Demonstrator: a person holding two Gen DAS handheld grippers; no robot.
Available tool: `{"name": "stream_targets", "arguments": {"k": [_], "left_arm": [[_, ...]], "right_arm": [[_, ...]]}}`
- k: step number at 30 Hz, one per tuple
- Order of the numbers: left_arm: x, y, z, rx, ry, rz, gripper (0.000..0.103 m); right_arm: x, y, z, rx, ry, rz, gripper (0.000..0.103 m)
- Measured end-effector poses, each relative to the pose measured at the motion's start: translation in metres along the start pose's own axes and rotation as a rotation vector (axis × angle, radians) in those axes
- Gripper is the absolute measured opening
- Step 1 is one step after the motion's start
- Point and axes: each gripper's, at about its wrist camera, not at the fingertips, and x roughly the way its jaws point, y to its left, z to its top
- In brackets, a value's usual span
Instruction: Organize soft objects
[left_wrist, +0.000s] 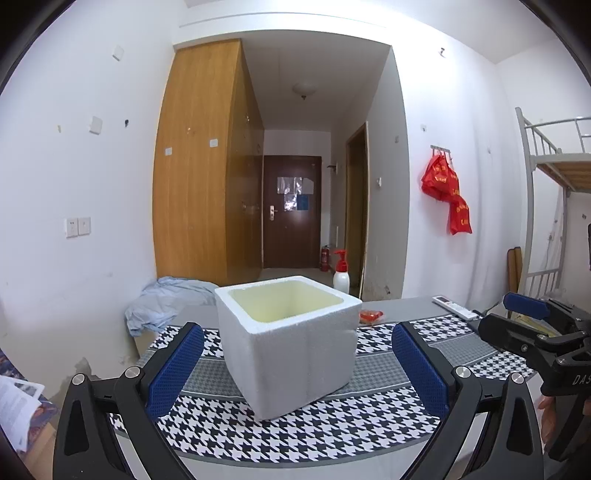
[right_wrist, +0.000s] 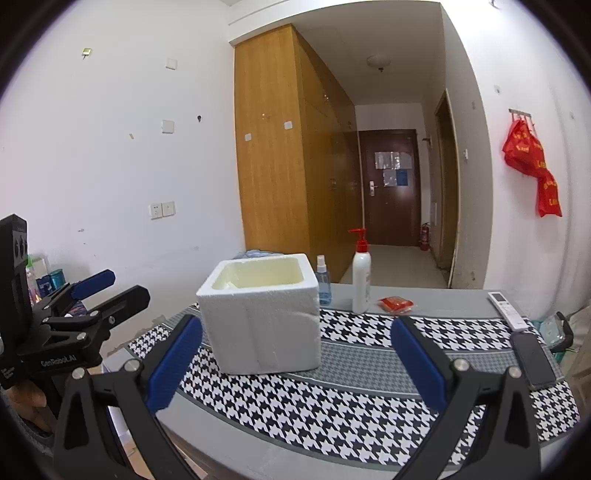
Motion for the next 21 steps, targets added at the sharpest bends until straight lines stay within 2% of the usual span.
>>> {"name": "stream_targets", "arguments": {"k": [5, 9, 21], "left_arm": [[0.001, 0.002, -0.016, -0.018, 0.002, 0.008, 0.102], [0.003, 0.004, -0.031, -0.033, 0.029, 0.007, 0.102], [-0.002, -0.001, -0.053, -0.025, 0.027, 0.019, 0.102]], "right_arm": [[-0.007, 0.002, -0.018, -0.012, -0.043, -0.021, 0.103], [-0.008, 0.000, -0.028, -0.023, -0.031, -0.037, 0.103], [-0.004, -0.002, -0.056, 0.000, 0.011, -0.053, 0.103]]}}
